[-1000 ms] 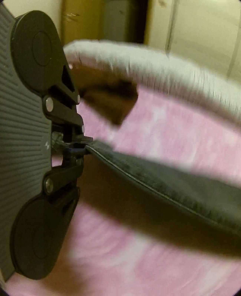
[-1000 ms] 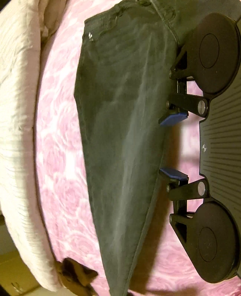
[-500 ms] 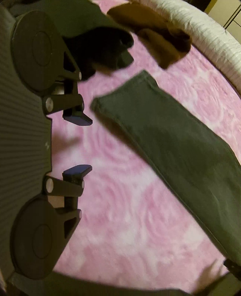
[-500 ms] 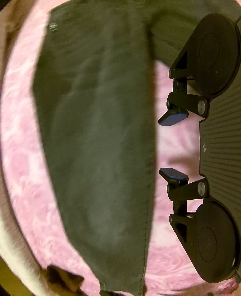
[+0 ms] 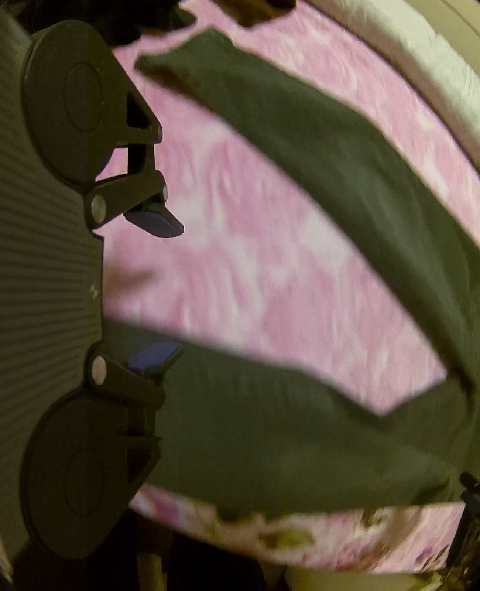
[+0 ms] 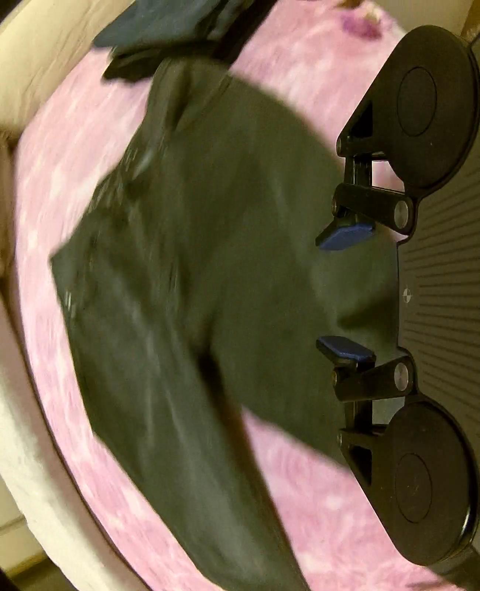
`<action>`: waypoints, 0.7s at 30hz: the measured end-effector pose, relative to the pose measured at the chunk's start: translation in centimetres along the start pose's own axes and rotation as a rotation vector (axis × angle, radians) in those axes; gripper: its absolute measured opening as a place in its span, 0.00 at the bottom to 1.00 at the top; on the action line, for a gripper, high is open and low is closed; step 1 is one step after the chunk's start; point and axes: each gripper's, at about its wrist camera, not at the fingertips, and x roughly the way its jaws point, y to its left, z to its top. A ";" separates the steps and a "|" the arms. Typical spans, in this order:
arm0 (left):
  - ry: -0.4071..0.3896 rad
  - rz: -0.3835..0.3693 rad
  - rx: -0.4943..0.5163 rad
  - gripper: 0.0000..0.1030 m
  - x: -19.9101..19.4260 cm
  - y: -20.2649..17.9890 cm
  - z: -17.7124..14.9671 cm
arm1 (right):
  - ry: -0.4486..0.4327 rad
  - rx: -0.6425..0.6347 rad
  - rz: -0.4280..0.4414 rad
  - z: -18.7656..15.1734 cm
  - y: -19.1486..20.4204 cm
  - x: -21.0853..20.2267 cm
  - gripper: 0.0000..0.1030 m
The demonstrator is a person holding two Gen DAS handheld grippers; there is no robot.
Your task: Fold clothes
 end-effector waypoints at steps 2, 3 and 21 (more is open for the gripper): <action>0.028 0.003 -0.012 0.58 0.4 -2.0 0.3 | 0.010 -0.036 0.023 0.1 -1.9 0.3 0.54; 0.047 0.009 -0.028 0.58 0.6 -2.7 0.3 | 0.012 -0.063 0.038 0.2 -2.5 0.4 0.54; 0.196 0.064 -0.667 0.58 -0.5 2.8 -13.9 | -0.022 -1.278 0.393 -4.3 15.8 4.3 0.54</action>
